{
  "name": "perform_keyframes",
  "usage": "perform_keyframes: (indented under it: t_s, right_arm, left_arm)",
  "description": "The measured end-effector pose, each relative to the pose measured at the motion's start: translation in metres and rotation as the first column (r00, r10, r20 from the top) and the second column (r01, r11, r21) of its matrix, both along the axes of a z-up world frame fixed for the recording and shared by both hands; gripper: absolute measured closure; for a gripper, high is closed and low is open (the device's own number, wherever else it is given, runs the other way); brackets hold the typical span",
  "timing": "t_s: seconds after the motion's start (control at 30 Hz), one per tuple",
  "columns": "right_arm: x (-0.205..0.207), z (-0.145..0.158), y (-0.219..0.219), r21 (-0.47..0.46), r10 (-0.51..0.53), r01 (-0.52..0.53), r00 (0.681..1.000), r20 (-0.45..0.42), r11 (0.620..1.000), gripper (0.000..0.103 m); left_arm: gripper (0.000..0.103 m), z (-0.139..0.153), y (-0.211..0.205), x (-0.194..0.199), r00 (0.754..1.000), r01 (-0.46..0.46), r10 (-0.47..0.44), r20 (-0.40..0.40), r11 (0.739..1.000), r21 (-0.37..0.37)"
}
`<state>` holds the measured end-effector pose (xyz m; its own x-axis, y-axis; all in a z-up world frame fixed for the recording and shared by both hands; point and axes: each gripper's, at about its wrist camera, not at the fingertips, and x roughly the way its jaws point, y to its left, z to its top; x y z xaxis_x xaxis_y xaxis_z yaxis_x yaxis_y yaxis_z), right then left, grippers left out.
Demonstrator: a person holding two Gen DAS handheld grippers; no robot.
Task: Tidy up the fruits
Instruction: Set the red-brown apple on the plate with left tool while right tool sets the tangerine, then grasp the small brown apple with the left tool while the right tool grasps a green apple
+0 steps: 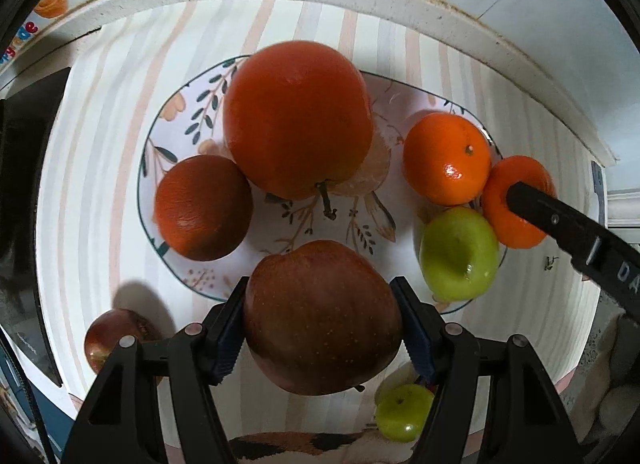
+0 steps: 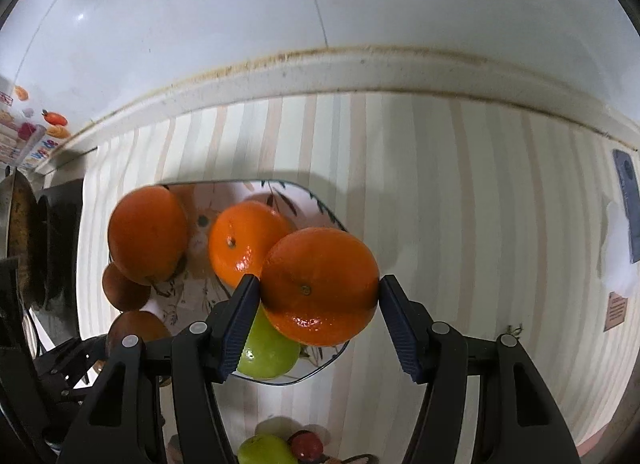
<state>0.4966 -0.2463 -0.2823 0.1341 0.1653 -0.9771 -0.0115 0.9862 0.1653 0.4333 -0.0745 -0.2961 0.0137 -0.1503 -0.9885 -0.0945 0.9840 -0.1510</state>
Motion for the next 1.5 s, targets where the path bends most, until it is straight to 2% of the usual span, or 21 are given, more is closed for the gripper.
perform_keyframes:
  t_s: [0.13, 0.3, 0.33, 0.37, 0.43, 0.5, 0.6, 0.7, 0.9, 1.13, 1.33, 1.5]
  right_arm:
    - [0.002, -0.002, -0.005, 0.014, -0.01, 0.01, 1.0, -0.019, 1.0, 0.038]
    - [0.002, -0.004, -0.009, 0.045, -0.02, 0.021, 0.999, -0.03, 0.999, 0.037]
    - [0.003, -0.005, -0.008, 0.051, -0.021, 0.023, 0.999, -0.033, 0.998, 0.035]
    - [0.003, -0.005, -0.008, 0.063, -0.026, 0.028, 0.999, -0.042, 0.998, 0.032]
    - [0.002, -0.006, -0.009, 0.073, -0.036, 0.039, 0.998, -0.048, 0.997, 0.016]
    - [0.0, -0.003, -0.01, 0.072, -0.044, 0.046, 0.998, -0.037, 0.996, 0.012]
    - [-0.001, 0.0, -0.012, 0.071, -0.056, 0.059, 0.997, -0.043, 0.996, 0.011]
    - [-0.01, 0.017, -0.01, 0.037, -0.054, 0.054, 0.999, -0.002, 0.998, 0.009]
    - [-0.043, 0.05, 0.0, -0.033, -0.045, 0.047, 0.997, 0.068, 0.998, 0.008]
    - [-0.092, 0.071, 0.011, -0.077, -0.058, 0.067, 0.992, 0.113, 0.995, 0.008]
    - [-0.13, 0.089, 0.017, -0.092, -0.064, 0.079, 0.986, 0.154, 0.993, 0.008]
    - [-0.159, 0.117, 0.025, -0.109, -0.051, 0.076, 0.975, 0.216, 0.991, 0.008]
  left_arm:
    - [0.037, -0.006, -0.005, 0.004, 1.0, -0.008, 0.008, 0.006, 1.0, 0.014]
    - [0.037, -0.007, -0.002, 0.005, 1.0, -0.028, 0.028, 0.004, 1.0, -0.004]
    - [0.033, -0.006, -0.001, 0.005, 0.999, -0.035, 0.036, 0.012, 0.999, -0.01]
    - [0.03, -0.004, 0.002, 0.006, 0.999, -0.04, 0.041, 0.018, 0.999, -0.017]
    - [0.017, 0.002, 0.007, 0.007, 0.998, -0.047, 0.048, 0.032, 0.999, -0.022]
    - [0.015, 0.009, 0.009, 0.007, 0.997, -0.048, 0.049, 0.053, 0.999, -0.025]
    - [0.015, 0.02, 0.013, 0.005, 0.997, -0.047, 0.049, 0.067, 0.998, -0.029]
    - [0.015, 0.036, 0.023, 0.003, 0.995, -0.048, 0.05, 0.091, 0.998, -0.028]
    - [0.015, 0.065, 0.047, -0.024, 0.985, -0.064, 0.052, 0.166, 0.995, 0.07]
    - [0.015, 0.095, 0.064, -0.058, 0.972, -0.061, 0.024, 0.235, 0.986, 0.152]
    - [0.015, 0.113, 0.063, -0.086, 0.955, -0.028, -0.03, 0.297, 0.981, 0.192]
    - [0.015, 0.126, 0.058, -0.103, 0.945, -0.013, -0.045, 0.324, 0.984, 0.176]
